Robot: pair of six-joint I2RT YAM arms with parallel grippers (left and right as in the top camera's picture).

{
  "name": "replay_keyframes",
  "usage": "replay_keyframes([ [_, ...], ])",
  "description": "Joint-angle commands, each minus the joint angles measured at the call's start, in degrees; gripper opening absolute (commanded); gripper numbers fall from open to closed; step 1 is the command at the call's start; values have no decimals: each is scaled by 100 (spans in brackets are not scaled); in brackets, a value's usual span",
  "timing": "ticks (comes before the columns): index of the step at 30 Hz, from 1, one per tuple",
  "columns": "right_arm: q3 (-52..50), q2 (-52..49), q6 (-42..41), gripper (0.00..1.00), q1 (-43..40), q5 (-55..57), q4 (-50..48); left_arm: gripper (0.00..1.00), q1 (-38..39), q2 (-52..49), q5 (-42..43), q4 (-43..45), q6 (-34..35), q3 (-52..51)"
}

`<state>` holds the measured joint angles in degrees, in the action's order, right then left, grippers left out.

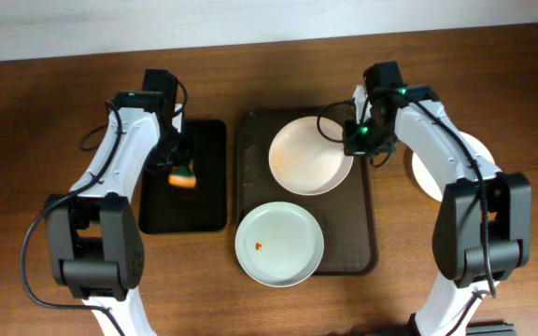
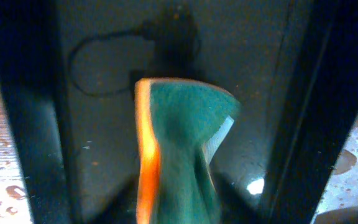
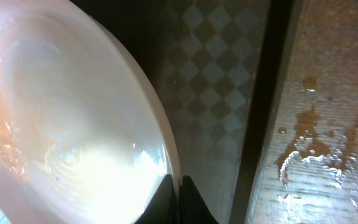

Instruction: Clean dirty plates on tray and stack at the side

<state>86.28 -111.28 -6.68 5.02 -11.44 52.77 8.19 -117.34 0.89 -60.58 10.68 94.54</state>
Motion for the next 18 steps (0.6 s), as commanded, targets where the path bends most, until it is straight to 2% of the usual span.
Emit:
replay_keyframes([
  [1, 560, 188, 295, 4, 125, 24, 396, 89, -103, 192, 138, -50, 13, 105],
  [3, 800, 188, 348, 4, 339, 26, 584, 98, -223, 501, 131, -229, 4, 326],
  [4, 938, 188, 348, 4, 605, 26, 605, 100, -343, 767, 133, -323, -2, 466],
  [6, 1019, 188, 337, 4, 1045, 26, 431, 100, -667, 1445, 232, -470, -2, 640],
  [10, 1016, 184, 326, 4, 2092, 247, -667, 100, -1451, 2798, 278, -555, -2, 640],
  [13, 1016, 111, 407, 4, 2940, 1753, -1779, 100, -1888, 3580, 278, -555, -2, 640],
  [18, 1019, 166, 1156, 4, 3827, 3668, -2529, 100, -2009, 4024, 275, -658, -2, 640],
])
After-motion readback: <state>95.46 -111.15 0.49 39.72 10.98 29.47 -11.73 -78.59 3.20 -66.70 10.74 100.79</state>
